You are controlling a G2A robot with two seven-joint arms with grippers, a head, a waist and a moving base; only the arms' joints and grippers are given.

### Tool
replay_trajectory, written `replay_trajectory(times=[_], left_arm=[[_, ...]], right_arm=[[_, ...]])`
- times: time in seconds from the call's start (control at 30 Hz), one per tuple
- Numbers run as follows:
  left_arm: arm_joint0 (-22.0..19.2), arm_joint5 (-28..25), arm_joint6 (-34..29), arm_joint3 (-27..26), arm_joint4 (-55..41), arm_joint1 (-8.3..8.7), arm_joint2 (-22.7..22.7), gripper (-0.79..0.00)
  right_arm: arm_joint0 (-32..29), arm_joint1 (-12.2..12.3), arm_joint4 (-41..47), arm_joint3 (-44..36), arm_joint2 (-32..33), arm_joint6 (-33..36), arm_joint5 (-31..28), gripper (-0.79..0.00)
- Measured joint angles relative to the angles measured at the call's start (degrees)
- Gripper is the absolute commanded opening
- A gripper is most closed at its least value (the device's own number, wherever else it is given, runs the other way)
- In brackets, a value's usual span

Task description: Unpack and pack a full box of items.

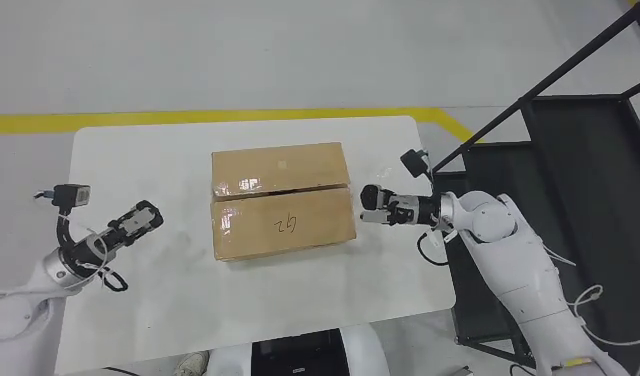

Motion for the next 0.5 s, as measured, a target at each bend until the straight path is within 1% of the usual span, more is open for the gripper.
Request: replay_trajectory(times=[0.03,0.1,0.17,0.23,0.5], left_arm=[[-0.7,0.7,-3.8,0.5,0.5,0.38,-0.4,0.0],[-1.8,0.7,-6.6,1.4,3.2,0.71,-1.0,0.0],[-2.9,0.3,-4.9,2.2,3.2,0.68,-0.9,0.0],[-3.1,0.2,-3.5,2.5,2.0,0.62,-0.8,0.0],[-3.0,0.2,-3.6,2.5,2.0,0.62,-0.8,0.0]], right_arm=[[0.9,0.6,0.8,1.2,-0.4,0.2,0.2,0.0],[1.9,0.9,2.1,3.1,-0.8,0.2,0.3,0.0],[2.0,0.9,2.2,3.3,-0.8,0.2,0.3,0.0],[2.0,0.9,2.1,3.1,-0.8,0.2,0.2,0.0],[2.0,0.9,2.1,3.1,-0.8,0.2,0.2,0.0]])
